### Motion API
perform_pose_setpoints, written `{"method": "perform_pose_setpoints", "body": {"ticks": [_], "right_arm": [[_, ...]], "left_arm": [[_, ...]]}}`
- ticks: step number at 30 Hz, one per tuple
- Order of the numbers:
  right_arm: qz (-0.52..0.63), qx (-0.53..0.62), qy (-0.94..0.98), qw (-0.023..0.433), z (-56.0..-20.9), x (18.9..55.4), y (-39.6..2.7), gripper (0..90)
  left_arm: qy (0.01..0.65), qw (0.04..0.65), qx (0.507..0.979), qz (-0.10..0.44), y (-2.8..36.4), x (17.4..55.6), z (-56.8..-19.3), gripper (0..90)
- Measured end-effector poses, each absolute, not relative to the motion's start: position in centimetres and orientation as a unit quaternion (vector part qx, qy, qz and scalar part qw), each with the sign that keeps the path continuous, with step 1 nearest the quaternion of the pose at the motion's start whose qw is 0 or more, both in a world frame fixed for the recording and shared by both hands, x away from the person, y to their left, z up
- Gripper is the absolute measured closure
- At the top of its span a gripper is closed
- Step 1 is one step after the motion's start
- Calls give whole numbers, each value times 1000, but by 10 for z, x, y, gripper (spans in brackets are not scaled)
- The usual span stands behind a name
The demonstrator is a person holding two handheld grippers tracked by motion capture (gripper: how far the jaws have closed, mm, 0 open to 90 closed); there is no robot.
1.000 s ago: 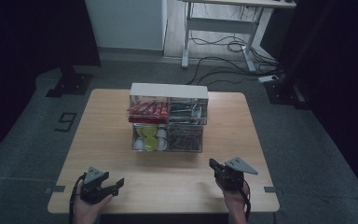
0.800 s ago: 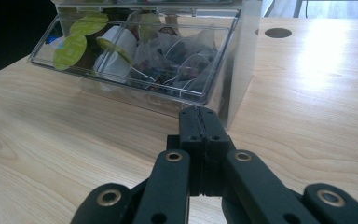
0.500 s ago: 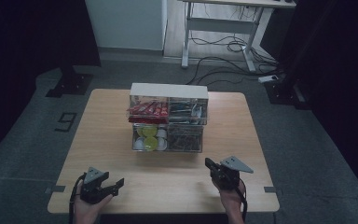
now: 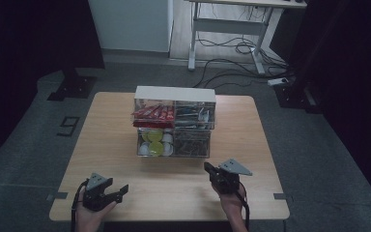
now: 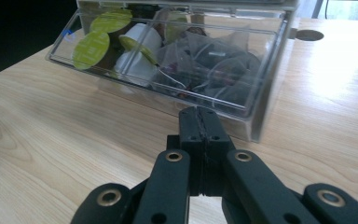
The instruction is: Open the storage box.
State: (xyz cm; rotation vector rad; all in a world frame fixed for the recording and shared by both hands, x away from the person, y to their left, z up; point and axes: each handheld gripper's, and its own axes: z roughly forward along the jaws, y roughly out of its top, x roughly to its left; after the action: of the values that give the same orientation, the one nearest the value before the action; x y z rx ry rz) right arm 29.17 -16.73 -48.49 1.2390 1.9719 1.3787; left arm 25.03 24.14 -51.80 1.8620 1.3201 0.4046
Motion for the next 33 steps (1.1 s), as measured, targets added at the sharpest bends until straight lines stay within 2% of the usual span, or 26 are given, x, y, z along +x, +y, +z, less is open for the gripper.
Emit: {"method": "perform_pose_setpoints", "body": {"ticks": [17, 33], "right_arm": [[491, 419, 738, 198, -492, 309, -120, 894], [468, 425, 755, 177, -514, 331, -105, 895]], "left_arm": [[518, 409, 735, 156, 241, 247, -513, 280], [517, 407, 737, 153, 240, 248, -515, 278]]}}
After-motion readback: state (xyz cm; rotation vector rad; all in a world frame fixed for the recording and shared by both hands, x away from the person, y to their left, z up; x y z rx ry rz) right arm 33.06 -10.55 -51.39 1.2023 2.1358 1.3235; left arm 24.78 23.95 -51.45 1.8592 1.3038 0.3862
